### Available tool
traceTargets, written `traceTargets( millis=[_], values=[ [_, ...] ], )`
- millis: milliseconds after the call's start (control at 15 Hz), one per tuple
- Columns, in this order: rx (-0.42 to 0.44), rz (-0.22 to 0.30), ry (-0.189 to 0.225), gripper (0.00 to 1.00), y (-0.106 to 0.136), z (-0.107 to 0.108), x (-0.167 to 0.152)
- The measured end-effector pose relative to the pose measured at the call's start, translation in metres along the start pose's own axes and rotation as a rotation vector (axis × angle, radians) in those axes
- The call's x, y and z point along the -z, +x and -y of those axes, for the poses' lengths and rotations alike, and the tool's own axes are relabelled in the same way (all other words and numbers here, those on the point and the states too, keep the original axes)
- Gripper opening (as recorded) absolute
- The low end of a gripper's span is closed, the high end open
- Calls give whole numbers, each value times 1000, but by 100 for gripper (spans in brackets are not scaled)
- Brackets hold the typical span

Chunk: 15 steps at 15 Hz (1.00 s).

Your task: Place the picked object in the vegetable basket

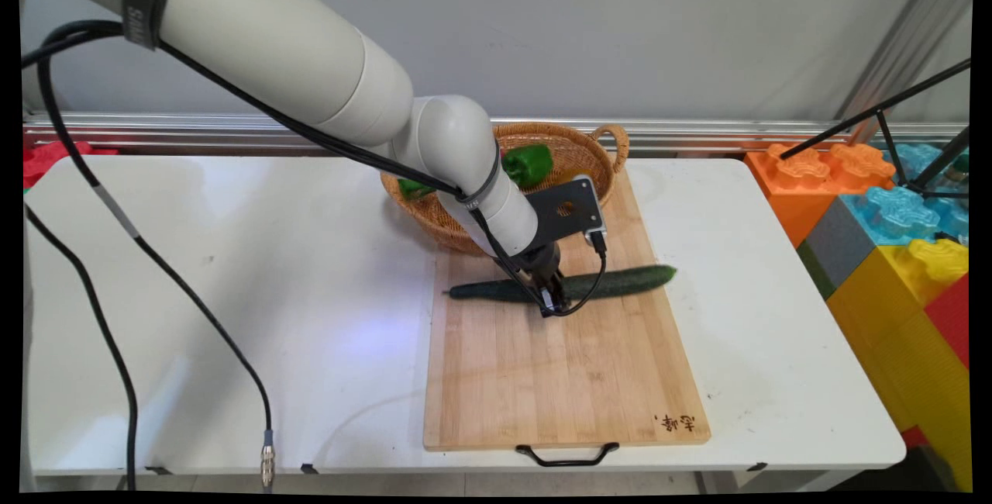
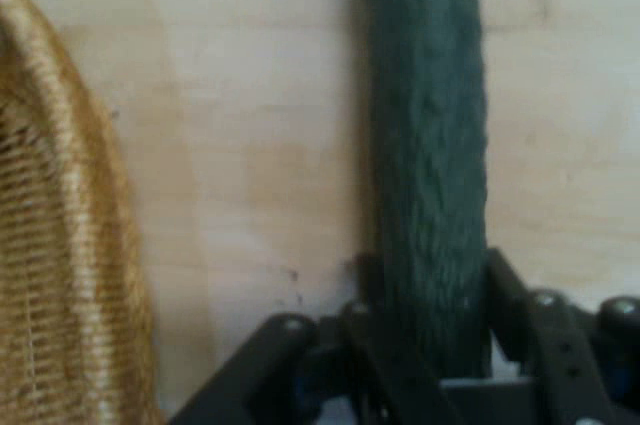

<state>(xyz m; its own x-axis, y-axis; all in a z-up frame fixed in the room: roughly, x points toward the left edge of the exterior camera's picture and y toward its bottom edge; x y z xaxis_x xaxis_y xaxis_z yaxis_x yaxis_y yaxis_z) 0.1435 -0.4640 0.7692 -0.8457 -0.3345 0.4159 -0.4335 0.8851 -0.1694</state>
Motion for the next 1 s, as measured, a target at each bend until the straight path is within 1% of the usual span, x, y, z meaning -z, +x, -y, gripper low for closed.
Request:
traceTargets(
  millis=[267,467,600,800,933,1000],
  values=[
    [6,3,5,0,1,-2,6],
    [16,-10,-2,0,3,-2,15],
    [22,-33,-9,0,8,-3,27],
    [24,-74,-11,0,18,0,56],
    [8,-105,3,0,25,7,77],
    [-4,-121,18,0,29,14,87]
  ],
)
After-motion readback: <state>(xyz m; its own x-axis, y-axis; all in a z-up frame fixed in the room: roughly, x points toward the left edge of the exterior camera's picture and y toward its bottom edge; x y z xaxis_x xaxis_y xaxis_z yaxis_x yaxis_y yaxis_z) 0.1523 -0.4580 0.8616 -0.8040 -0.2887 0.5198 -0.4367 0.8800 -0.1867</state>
